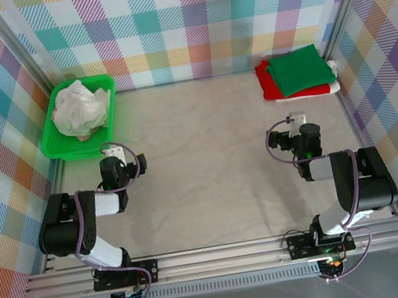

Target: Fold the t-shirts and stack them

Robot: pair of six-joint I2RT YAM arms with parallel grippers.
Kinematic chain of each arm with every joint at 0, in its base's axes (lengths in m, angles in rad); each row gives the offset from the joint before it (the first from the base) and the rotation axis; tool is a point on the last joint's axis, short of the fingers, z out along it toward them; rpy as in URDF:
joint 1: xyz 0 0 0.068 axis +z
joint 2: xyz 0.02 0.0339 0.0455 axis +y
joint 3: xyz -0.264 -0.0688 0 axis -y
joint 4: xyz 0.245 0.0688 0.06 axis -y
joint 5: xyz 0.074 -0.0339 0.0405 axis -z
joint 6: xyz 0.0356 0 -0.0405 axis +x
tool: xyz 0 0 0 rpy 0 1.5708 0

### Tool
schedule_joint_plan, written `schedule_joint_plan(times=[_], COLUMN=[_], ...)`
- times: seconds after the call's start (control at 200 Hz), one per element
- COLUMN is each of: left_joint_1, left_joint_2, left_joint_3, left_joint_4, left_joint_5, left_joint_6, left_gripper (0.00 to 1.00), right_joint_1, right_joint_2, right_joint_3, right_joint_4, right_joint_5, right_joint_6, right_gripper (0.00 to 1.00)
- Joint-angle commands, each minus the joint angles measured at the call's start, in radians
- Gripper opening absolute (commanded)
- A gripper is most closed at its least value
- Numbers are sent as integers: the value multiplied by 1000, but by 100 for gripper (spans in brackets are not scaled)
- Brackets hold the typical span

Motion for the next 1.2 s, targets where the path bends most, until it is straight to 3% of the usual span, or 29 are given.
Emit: schedule_joint_plan(times=[0.0,0.735,0.77,0.875,0.975,1.045,1.195], left_joint_1=[-4,5,1,-44,-38,13,94], left_joint_2=[0,1,-14,-287,-437,-345,56], left_joint_3=[18,21,18,168,324,566,1091], left_joint_4=[7,2,12,-397,-551,-790,-1236], left_joint_5=[-10,7,4,-90,-109,-101,-164], left_joint_6=[-7,-12,-8,-17,-120,-170,-207], left_gripper=[100,100,100,90,99,96,95], right_joint_1=[-3,-5,-2,34,47,78,161], right_joint_2=[2,0,-32,-238,-388,-391,-253], right_joint_3=[9,12,37,175,234,326,547], right_joint_4=[16,18,-48,-442,-546,-638,-788], right_joint_5=[-3,-9,8,130,38,32,-20], right_joint_6=[-10,-8,-7,56,166,217,229], right_gripper=[100,100,100,100,98,97,95])
